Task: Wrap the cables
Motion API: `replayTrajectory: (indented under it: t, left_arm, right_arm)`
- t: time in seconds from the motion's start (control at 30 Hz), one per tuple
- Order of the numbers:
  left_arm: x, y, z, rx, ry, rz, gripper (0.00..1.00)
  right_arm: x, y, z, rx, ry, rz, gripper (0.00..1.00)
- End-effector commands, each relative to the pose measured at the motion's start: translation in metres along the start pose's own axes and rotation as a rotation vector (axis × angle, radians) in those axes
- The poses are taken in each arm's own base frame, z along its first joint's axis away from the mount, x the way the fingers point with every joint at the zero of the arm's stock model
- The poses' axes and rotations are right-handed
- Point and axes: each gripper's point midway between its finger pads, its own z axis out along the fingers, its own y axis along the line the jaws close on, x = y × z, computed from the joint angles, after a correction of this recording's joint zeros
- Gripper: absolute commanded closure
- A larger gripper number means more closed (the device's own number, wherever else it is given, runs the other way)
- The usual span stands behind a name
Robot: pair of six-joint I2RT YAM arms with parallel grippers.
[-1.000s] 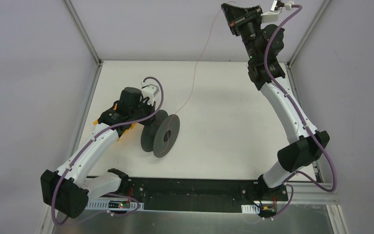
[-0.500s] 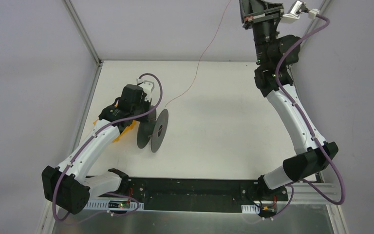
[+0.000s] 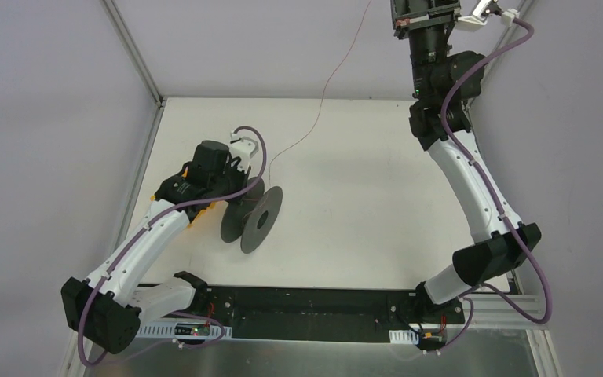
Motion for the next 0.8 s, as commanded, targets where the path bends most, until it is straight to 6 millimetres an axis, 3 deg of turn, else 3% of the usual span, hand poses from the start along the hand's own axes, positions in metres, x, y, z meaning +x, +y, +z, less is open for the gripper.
replayTrajectory:
  t: [0.0,0.2,0.37,0.57,0.6,0.77]
  left_arm:
    - [-0.004,-0.031,-0.015,0.188,-0.064,0.117,1.00]
    - [0.012,-0.034,-0.021,0.214,0.006,0.134,1.00]
    - [0.009,-0.036,-0.034,0.226,-0.018,0.105,1.00]
    - [-0.024,-0.010,-0.057,0.267,-0.098,-0.305,1.00]
    - [-0.031,-0.007,-0.062,0.272,-0.133,-0.334,1.00]
    - [-0.065,-0.008,-0.084,0.311,-0.289,-0.421,1.00]
  right_arm:
    - [-0.005,-0.019,0.016,0.017,-0.013,-0.101,1.00]
    - [0.003,-0.079,0.020,0.128,0.043,-0.203,1.00]
    - [-0.002,-0.134,0.004,0.222,0.087,-0.285,1.00]
    - [-0.003,-0.180,-0.054,0.310,0.149,-0.441,1.00]
    - [0.000,-0.196,-0.072,0.341,0.173,-0.469,1.00]
    - [-0.003,-0.221,-0.134,0.398,0.218,-0.584,1.00]
